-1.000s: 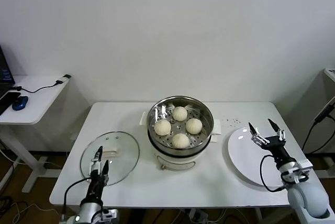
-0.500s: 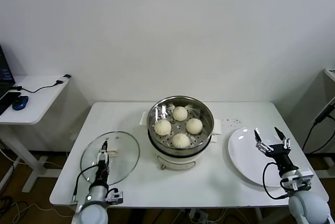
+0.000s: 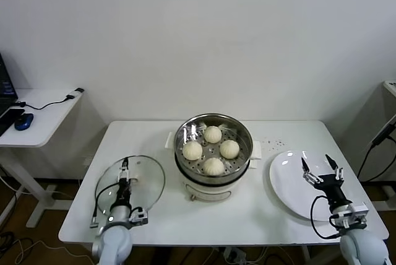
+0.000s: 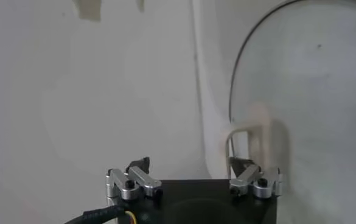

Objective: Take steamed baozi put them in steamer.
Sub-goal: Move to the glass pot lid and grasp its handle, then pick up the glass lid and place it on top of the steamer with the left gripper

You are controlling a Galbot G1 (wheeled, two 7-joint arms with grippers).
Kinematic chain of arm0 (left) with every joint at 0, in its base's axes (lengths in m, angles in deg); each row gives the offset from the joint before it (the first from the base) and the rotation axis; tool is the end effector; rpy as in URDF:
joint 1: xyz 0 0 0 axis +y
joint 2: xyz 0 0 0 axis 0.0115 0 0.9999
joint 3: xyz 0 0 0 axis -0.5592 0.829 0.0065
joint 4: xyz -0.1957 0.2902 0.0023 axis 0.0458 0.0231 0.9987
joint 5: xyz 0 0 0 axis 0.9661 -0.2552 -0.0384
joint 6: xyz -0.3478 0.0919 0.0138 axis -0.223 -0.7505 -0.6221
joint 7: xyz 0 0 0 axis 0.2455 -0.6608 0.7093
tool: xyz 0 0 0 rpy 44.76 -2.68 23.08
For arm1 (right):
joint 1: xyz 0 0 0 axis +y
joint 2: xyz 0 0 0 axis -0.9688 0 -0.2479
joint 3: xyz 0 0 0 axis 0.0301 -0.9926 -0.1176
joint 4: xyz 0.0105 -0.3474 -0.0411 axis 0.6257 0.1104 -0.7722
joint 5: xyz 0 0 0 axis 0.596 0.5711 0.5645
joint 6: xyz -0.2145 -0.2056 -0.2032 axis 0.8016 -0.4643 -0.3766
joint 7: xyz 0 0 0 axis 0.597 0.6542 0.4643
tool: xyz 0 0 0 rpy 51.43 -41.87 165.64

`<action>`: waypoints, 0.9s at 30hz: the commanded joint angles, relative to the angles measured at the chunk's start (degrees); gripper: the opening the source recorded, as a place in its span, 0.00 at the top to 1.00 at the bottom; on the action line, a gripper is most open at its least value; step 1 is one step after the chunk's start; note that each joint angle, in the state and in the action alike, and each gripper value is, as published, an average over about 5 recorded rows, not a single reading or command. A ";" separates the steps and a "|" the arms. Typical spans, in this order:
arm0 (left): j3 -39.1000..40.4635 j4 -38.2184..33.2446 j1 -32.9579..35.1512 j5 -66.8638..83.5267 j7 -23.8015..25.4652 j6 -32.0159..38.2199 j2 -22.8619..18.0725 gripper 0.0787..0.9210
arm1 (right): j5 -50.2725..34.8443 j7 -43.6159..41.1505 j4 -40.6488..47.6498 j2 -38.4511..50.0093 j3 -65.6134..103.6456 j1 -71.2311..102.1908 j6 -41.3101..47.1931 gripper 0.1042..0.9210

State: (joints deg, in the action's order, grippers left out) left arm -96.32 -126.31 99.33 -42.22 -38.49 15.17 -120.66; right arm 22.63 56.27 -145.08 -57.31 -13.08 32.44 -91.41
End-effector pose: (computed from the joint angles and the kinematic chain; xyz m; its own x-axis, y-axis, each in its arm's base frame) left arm 0.2868 0.0469 -0.4351 -0.9747 -0.1845 0.1259 0.1469 -0.1049 0.9836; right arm 0.2520 -0.2077 -0.3633 -0.9980 -0.0377 0.0499 -0.0445 0.9888 -0.1426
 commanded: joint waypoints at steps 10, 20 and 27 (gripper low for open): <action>0.17 2.91 -2.22 3.52 -0.10 -0.10 1.11 0.42 | 2.81 -0.93 1.54 -2.20 0.15 -0.22 -0.73 0.12; -0.01 -2.65 -0.08 7.85 -0.20 -0.20 3.18 0.76 | 3.05 -1.26 2.28 -2.43 0.52 -0.82 -1.07 0.12; -0.06 -13.89 4.94 12.65 1.80 -2.34 6.42 0.92 | 3.18 -1.58 3.07 -2.05 0.42 -1.48 -1.24 0.12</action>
State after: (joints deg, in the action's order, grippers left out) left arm -96.26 -129.29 100.08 -34.59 -37.96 14.43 -117.04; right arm 25.59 54.83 -142.40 -59.34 -12.58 31.28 -92.59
